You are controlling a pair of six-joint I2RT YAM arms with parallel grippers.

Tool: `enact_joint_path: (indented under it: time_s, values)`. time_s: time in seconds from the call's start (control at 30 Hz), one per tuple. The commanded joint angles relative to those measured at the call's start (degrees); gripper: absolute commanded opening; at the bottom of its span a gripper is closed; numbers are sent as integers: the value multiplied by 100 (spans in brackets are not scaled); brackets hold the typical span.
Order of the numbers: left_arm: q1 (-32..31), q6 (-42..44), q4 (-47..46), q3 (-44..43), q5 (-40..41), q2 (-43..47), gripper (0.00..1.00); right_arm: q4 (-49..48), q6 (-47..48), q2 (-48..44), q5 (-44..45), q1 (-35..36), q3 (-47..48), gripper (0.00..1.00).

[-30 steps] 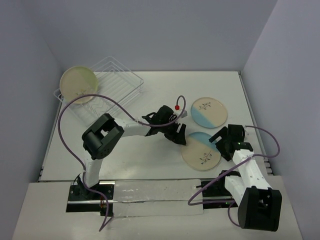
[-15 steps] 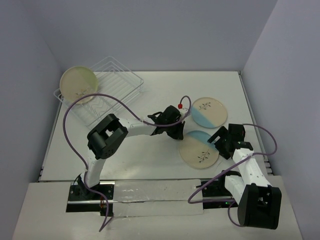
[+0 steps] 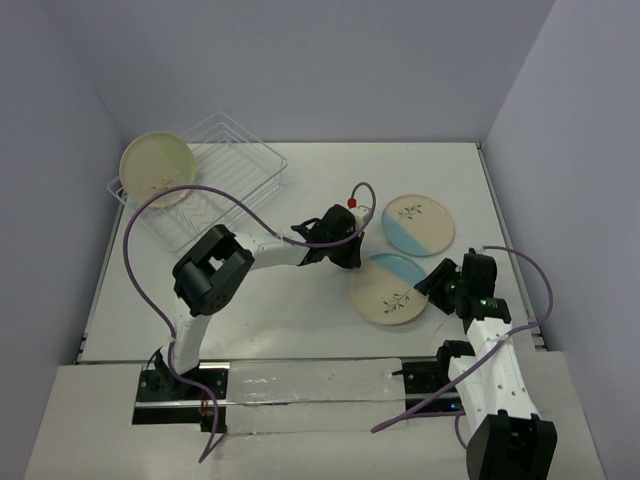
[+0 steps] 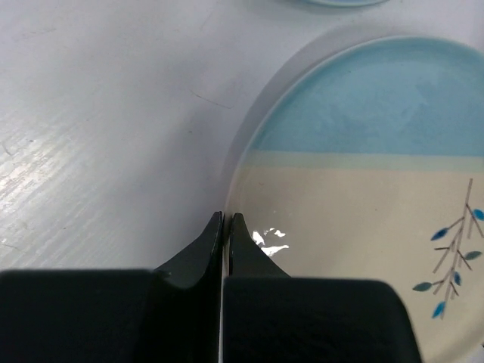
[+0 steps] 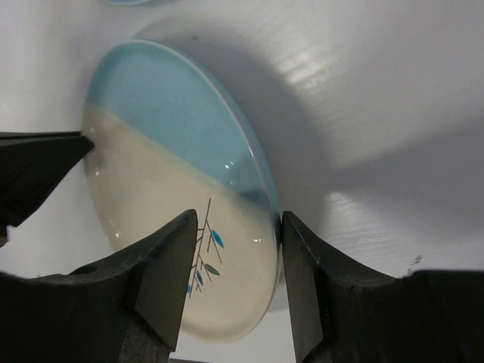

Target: Load the plates into the dish rack

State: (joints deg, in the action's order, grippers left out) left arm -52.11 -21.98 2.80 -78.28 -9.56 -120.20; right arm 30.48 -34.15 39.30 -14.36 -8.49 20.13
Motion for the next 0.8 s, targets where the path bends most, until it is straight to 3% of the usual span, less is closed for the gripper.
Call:
enact_joint_path:
  time_s: [0.0, 0.6, 0.77]
  values:
    - [-217, -248, 141, 311, -583, -466, 0, -1007, -276, -226, -1934, 128, 666, 54]
    - [125, -576, -543, 794, -957, -170, 0, -1768, -426, 430, -2276, 326, 765, 50]
    - [131, -596, -613, 858, -925, -127, 0, -1757, -452, 833, -2133, 427, 774, 41]
